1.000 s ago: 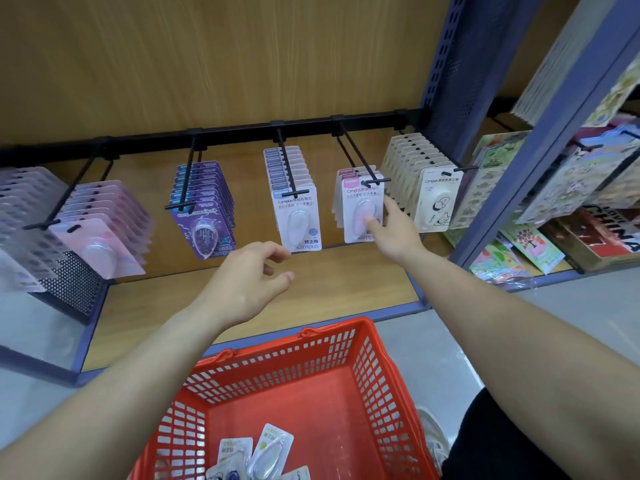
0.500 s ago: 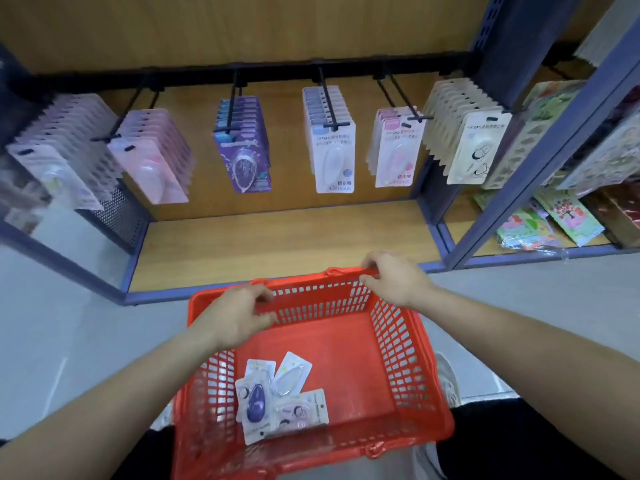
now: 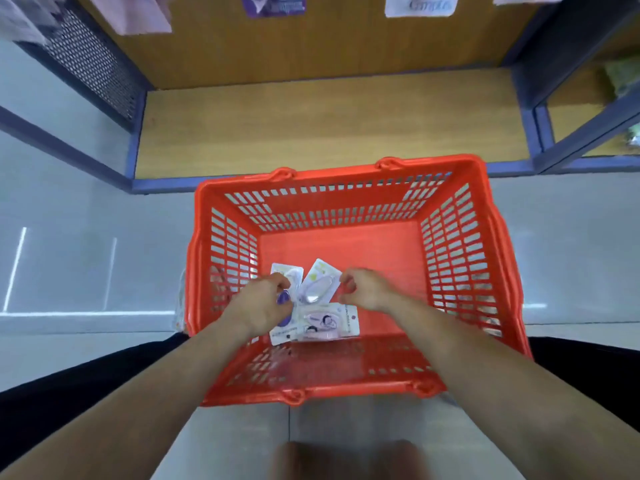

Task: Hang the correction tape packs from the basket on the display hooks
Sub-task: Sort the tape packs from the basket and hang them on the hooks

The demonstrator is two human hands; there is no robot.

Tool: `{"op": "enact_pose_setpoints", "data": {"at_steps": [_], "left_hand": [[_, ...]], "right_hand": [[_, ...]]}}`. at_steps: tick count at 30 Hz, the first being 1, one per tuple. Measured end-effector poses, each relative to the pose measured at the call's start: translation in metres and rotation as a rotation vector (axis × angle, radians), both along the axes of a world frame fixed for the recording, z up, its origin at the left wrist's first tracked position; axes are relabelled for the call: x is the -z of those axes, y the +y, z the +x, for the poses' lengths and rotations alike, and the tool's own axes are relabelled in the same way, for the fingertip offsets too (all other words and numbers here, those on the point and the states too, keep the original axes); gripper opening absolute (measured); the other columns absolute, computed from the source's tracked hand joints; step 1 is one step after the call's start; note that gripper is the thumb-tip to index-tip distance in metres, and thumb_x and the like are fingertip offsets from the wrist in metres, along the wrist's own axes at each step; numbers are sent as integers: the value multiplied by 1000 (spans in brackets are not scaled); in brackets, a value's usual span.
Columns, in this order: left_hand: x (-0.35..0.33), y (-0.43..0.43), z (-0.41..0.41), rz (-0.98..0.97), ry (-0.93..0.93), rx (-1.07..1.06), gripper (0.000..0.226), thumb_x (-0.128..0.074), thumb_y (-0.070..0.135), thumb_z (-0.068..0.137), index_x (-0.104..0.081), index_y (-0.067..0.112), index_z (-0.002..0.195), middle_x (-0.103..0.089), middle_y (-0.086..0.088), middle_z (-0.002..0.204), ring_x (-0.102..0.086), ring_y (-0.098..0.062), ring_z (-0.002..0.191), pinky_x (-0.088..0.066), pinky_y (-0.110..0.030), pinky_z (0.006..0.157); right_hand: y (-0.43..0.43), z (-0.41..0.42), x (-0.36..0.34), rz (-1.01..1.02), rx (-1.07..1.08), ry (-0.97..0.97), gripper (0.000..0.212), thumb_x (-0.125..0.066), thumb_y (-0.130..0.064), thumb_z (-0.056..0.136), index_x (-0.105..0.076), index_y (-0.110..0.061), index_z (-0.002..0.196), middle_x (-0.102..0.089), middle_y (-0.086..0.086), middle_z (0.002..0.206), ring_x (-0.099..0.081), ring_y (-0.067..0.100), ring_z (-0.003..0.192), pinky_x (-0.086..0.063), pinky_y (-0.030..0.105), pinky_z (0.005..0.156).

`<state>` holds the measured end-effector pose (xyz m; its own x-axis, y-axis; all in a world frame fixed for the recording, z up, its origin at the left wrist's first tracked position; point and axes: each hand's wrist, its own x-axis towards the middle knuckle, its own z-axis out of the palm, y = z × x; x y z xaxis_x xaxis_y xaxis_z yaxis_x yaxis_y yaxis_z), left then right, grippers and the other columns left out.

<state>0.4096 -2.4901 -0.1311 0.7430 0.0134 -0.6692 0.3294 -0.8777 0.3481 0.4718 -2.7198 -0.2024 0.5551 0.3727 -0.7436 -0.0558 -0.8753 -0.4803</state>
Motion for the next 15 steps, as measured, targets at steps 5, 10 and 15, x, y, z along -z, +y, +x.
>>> {"op": "enact_pose_setpoints", "data": {"at_steps": [5, 10, 15], "left_hand": [[38, -8, 12, 69, 18, -70, 63, -72, 22, 90, -46, 13, 146, -46, -11, 146, -48, -33, 133, -40, -35, 107], [61, -10, 14, 97, 53, -153, 74, -72, 10, 87, -36, 8, 152, -36, -14, 151, -49, -36, 133, -42, -42, 110], [72, -2, 16, 109, 62, -177, 69, -68, 2, 84, -45, 15, 148, -60, -14, 138, -57, -33, 127, -51, -42, 104]], "right_hand": [[5, -10, 23, -71, -159, 21, 60, -83, -46, 77, -61, -18, 126, -68, 1, 123, -63, 25, 112, -52, 34, 91], [11, -20, 32, -61, -268, 0, 50, -80, -49, 75, -63, -23, 114, -61, 1, 115, -57, 22, 111, -41, 30, 80], [4, -12, 37, -42, -165, 35, 34, -81, -43, 80, -52, -27, 82, -61, -2, 96, -57, 22, 89, -39, 31, 68]]}}
